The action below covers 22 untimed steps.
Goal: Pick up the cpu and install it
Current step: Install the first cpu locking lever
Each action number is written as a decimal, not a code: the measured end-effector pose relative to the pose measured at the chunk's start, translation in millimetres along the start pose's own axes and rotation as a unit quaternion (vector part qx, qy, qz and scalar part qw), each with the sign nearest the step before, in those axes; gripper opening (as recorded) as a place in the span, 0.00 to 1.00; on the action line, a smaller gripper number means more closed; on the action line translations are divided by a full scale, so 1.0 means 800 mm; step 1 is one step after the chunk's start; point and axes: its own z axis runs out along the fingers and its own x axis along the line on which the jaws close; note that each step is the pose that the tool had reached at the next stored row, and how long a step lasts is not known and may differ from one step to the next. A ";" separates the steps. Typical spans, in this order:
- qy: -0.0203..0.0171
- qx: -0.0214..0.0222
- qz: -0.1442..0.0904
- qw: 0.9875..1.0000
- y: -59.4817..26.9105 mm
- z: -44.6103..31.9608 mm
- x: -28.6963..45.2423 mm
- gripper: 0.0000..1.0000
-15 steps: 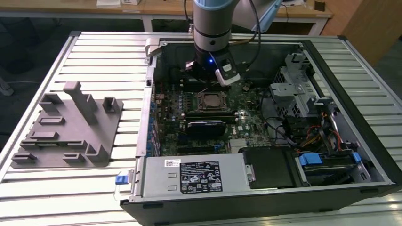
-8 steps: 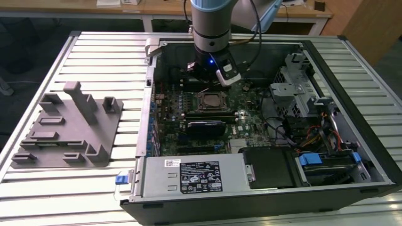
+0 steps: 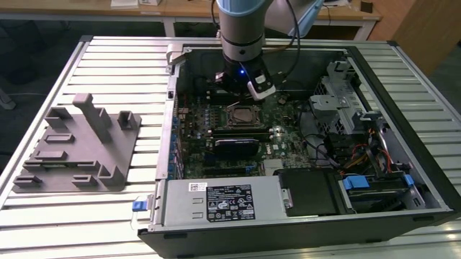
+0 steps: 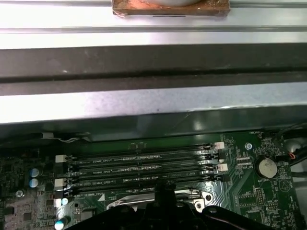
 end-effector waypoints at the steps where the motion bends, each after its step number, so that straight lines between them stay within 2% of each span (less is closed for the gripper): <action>1: 0.000 0.000 0.001 1.000 0.000 0.0002 0.0000 0.11; 9: -0.004 0.001 0.016 1.000 -0.001 0.0001 0.0147 0.11; 12: -0.007 0.002 0.030 1.000 -0.001 0.0017 0.0153 0.11; 16: -0.013 0.005 0.055 0.998 -0.002 0.0033 0.0152 0.11; 18: -0.015 0.005 0.061 0.998 -0.001 0.0042 0.0151 0.11; 22: -0.015 0.005 0.062 0.998 0.002 0.0069 0.0129 0.11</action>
